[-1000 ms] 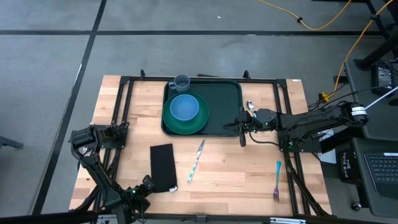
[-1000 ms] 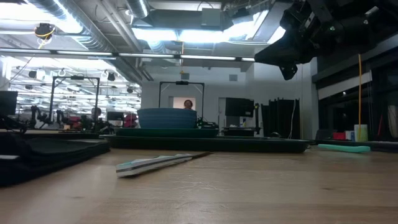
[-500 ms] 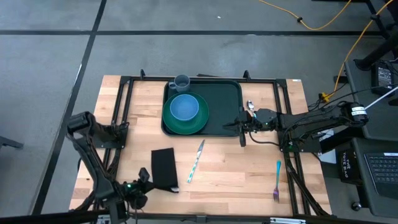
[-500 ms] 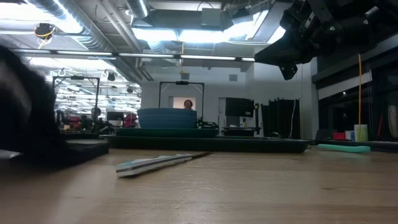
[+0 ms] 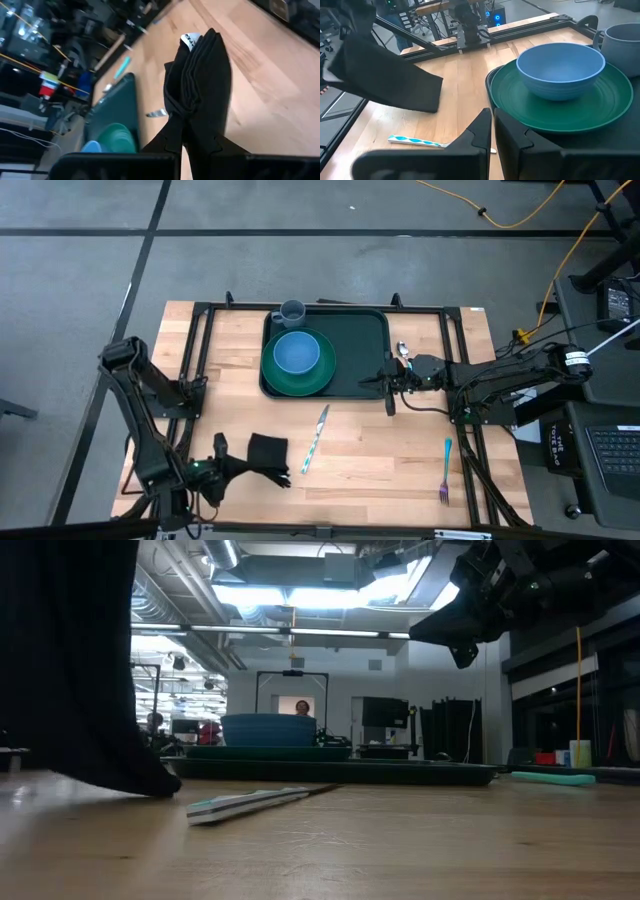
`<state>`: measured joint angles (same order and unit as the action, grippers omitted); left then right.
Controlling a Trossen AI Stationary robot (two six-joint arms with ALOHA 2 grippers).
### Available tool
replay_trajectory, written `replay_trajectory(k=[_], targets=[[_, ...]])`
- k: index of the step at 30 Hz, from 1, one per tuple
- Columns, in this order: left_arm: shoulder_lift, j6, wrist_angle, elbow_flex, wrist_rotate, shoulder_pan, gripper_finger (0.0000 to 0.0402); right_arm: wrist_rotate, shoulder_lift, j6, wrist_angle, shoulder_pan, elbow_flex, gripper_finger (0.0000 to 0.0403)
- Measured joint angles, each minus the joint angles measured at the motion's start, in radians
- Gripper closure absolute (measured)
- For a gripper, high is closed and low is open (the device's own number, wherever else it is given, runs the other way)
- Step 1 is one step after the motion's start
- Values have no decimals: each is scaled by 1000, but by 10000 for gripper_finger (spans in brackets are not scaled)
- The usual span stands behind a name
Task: Set up tray
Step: Put the black napkin on the green tray
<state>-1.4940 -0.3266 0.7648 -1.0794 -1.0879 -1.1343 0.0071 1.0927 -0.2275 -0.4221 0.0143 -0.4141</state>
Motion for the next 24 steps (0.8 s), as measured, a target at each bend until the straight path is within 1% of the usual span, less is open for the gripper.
replay_trajectory(k=[4, 8, 17, 24], targets=[[32, 36, -1, 0, -57, 5, 400, 0, 0, 5, 0, 0, 0, 375], [67, 39, 1, -1, -99, 37, 399, 0, 0, 31, 0, 0, 0, 375], [136, 184, 0, -1, -100, 148, 400, 0, 0, 29, 1, 0, 0, 375], [190, 273, -9, -1, -110, 192, 399, 0, 0, 52, 1, 0, 0, 375]])
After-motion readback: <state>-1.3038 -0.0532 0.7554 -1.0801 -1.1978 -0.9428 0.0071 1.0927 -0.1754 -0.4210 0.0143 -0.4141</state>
